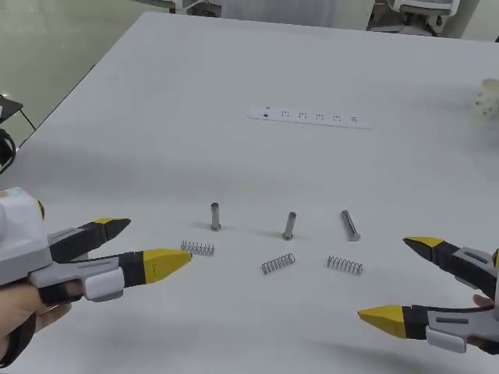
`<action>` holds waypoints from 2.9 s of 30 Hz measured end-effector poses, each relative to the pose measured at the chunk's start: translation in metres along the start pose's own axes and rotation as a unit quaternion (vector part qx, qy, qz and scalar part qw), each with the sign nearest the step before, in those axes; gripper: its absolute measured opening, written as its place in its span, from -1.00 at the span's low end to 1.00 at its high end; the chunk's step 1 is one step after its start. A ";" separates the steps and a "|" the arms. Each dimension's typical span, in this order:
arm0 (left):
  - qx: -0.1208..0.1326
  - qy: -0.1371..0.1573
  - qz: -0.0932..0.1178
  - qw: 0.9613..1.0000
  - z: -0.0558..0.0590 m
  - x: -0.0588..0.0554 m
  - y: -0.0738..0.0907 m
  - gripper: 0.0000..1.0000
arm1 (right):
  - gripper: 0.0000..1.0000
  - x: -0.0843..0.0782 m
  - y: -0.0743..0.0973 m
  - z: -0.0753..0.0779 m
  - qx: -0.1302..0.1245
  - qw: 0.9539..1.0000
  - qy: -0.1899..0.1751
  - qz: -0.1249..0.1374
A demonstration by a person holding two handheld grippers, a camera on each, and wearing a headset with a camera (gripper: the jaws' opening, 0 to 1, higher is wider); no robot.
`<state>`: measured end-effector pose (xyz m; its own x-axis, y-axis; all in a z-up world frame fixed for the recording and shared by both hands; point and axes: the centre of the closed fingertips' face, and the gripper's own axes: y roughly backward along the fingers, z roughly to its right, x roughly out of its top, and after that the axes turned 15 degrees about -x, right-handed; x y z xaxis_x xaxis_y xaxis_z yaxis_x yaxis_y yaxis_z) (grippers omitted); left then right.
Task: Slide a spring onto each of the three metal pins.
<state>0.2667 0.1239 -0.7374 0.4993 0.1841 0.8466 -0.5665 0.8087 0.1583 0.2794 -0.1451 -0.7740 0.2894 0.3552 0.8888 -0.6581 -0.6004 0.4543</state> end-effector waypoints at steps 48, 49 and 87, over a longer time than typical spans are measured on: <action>-0.041 -0.163 -0.117 0.979 0.005 -0.022 -0.008 0.96 | 0.74 -0.003 -0.003 0.002 0.001 1.000 -0.011 -0.009; -0.041 -0.168 -0.118 0.978 0.005 -0.022 -0.008 0.96 | 0.73 -0.002 -0.004 0.002 0.001 1.000 -0.012 -0.010; -0.042 -0.172 -0.126 0.976 0.004 -0.025 -0.005 0.90 | 0.25 0.039 -0.075 0.048 -0.020 0.996 -0.018 -0.090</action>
<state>0.2547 0.1130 -0.7574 0.3574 -0.2137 0.9092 -0.3920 0.8492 0.3537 0.3735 -0.1205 -0.7701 0.4299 0.4275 0.7953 -0.6200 -0.5005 0.6042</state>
